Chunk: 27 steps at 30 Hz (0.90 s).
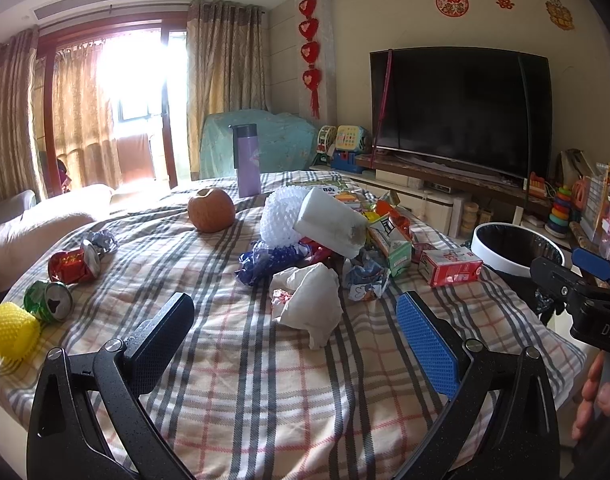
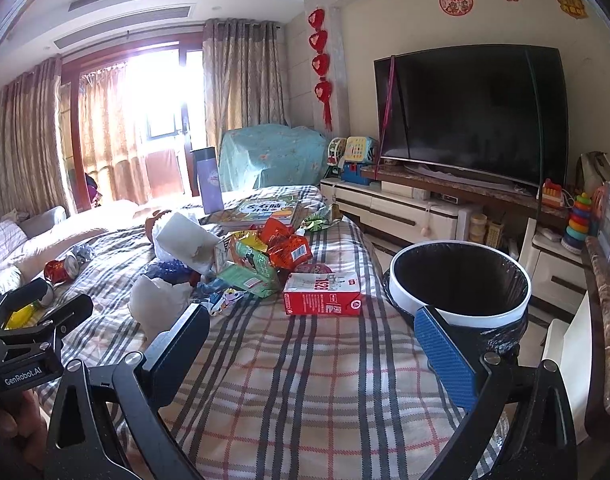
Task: Collect trash
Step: 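Move left tool toward the milk carton while right tool approaches the red-and-white box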
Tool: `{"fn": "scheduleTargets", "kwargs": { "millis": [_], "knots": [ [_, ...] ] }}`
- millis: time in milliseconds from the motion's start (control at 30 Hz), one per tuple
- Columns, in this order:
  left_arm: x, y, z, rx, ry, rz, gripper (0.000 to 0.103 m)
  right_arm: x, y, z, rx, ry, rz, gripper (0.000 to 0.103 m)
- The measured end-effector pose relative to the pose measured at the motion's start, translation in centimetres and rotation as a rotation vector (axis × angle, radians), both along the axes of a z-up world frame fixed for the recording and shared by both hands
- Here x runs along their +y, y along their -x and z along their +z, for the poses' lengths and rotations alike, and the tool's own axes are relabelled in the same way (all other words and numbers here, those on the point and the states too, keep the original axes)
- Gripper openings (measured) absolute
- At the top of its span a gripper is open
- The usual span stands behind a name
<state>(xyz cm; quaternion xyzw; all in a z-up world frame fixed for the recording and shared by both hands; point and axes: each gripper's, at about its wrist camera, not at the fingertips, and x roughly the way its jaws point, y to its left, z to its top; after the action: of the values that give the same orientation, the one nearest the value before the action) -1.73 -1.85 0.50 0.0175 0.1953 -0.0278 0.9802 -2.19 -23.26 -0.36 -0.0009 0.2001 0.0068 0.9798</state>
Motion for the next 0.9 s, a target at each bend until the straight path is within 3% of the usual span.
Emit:
{"fn": "scheduleTargets", "kwargs": {
  "millis": [400, 533, 900],
  "knots": [
    [0.3, -0.4, -0.7, 0.028, 0.002, 0.005, 0.103, -0.2, -0.6, -0.4, 0.098, 0.028, 0.012, 0.103],
    [0.8, -1.2, -1.2, 0.065, 0.013, 0.016, 0.103, -0.2, -1.5, -0.9, 0.089, 0.049, 0.02, 0.103],
    [1.0, -4.2, -2.8, 0.166, 0.026, 0.009, 0.103, -1.3, -4.8, -2.0, 0.164, -0.031, 0.028, 0.103]
  ]
}}
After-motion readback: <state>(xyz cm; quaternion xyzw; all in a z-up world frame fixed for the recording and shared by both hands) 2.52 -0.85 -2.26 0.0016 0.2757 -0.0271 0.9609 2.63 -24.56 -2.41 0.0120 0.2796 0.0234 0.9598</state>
